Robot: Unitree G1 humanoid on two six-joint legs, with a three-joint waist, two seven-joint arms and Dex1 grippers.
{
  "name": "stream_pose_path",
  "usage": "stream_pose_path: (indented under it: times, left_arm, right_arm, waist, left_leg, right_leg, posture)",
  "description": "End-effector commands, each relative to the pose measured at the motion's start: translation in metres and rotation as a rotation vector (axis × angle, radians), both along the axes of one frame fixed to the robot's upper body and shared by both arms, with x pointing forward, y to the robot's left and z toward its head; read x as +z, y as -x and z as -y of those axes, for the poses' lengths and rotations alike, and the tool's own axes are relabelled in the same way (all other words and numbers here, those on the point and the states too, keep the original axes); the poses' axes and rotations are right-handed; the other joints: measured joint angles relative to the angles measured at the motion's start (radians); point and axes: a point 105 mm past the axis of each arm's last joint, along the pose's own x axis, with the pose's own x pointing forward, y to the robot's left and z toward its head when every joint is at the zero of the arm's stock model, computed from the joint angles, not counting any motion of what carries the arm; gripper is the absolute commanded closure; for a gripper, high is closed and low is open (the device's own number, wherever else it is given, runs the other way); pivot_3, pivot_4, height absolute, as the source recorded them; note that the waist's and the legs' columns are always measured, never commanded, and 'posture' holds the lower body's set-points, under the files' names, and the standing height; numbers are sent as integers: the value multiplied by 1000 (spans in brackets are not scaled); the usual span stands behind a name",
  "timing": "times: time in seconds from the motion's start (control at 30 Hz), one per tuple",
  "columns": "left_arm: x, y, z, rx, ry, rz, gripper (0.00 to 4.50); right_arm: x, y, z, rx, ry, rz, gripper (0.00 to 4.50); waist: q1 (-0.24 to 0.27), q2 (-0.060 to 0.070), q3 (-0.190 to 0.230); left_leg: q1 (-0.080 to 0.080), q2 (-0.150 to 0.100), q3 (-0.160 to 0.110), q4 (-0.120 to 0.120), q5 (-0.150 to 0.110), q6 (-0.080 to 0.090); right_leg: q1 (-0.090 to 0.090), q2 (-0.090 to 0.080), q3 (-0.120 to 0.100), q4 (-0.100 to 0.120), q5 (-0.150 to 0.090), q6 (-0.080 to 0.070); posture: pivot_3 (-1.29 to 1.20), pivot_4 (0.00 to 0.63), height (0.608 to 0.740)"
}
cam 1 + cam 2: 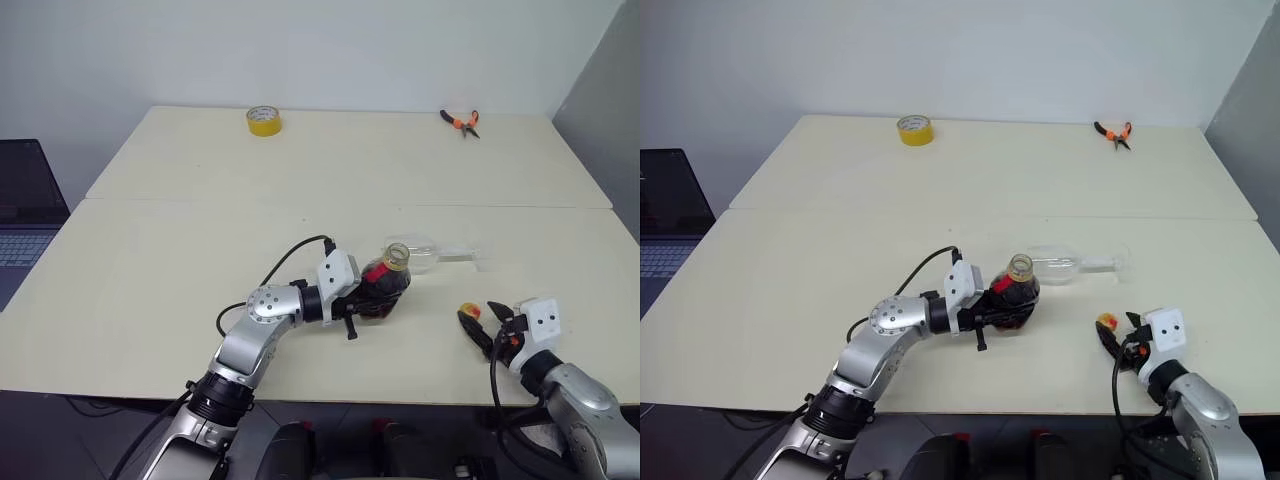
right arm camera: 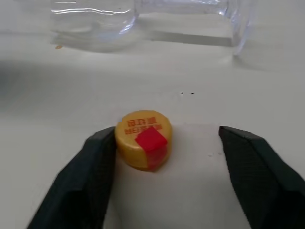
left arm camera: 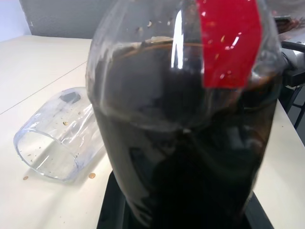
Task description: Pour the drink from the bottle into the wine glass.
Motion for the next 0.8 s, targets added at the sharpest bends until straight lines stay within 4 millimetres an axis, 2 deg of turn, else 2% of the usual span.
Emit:
stream_pose_path:
  times: [0.03, 0.27, 0.4, 0.5, 0.67, 0.73, 0.8]
  left_arm:
    - [19, -2, 1, 1, 47, 75, 3834]
    - [18, -1, 1, 11, 51, 70, 3834]
    - [18, -9, -5, 66, 58, 80, 3834]
    - [22, -21, -13, 148, 74, 97, 3834]
    - [31, -40, -33, 319, 122, 107, 3834]
    - [35, -51, -49, 431, 134, 131, 3834]
    - [43, -67, -73, 604, 164, 181, 3834]
  right_arm:
    - [2, 4, 6, -30, -15, 0, 0]
    - [2, 14, 10, -47, -2, -21, 0]
    - [25, 20, 4, -4, 50, 76, 0]
    - [51, 22, -14, 83, 83, 197, 0]
    - [84, 28, -53, 258, 53, 294, 0]
    - [97, 33, -76, 395, 14, 291, 0]
    - [106, 38, -100, 552, 26, 282, 0]
  waist:
    - [1, 0, 0]
    - [3, 0, 0]
    - [3, 0, 0]
    - [-2, 1, 0]
    - [-3, 1, 0]
    - [-2, 0, 0]
    - [-3, 0, 0]
  left_leg:
    - [0, 0, 0, 0, 0, 0]
    - [0, -1, 0, 0, 0, 0]
    - [0, -1, 0, 0, 0, 0]
    - [0, 0, 0, 0, 0, 0]
    - [0, 1, -1, 0, 0, 0]
    - [0, 1, -1, 0, 0, 0]
    - [0, 0, -1, 0, 0, 0]
  right_leg:
    - [0, 0, 0, 0, 0, 0]
    - [0, 0, 0, 0, 0, 0]
    - [0, 0, 0, 0, 0, 0]
    - [0, 0, 0, 0, 0, 0]
    - [0, 1, 0, 0, 0, 0]
    - [0, 1, -1, 0, 0, 0]
    - [0, 0, -1, 0, 0, 0]
  posture:
    - [0, 150, 740]
    - [0, 150, 740]
    - [0, 150, 740]
    - [0, 150, 740]
    - [0, 150, 740]
    - [0, 150, 740]
    - [0, 150, 740]
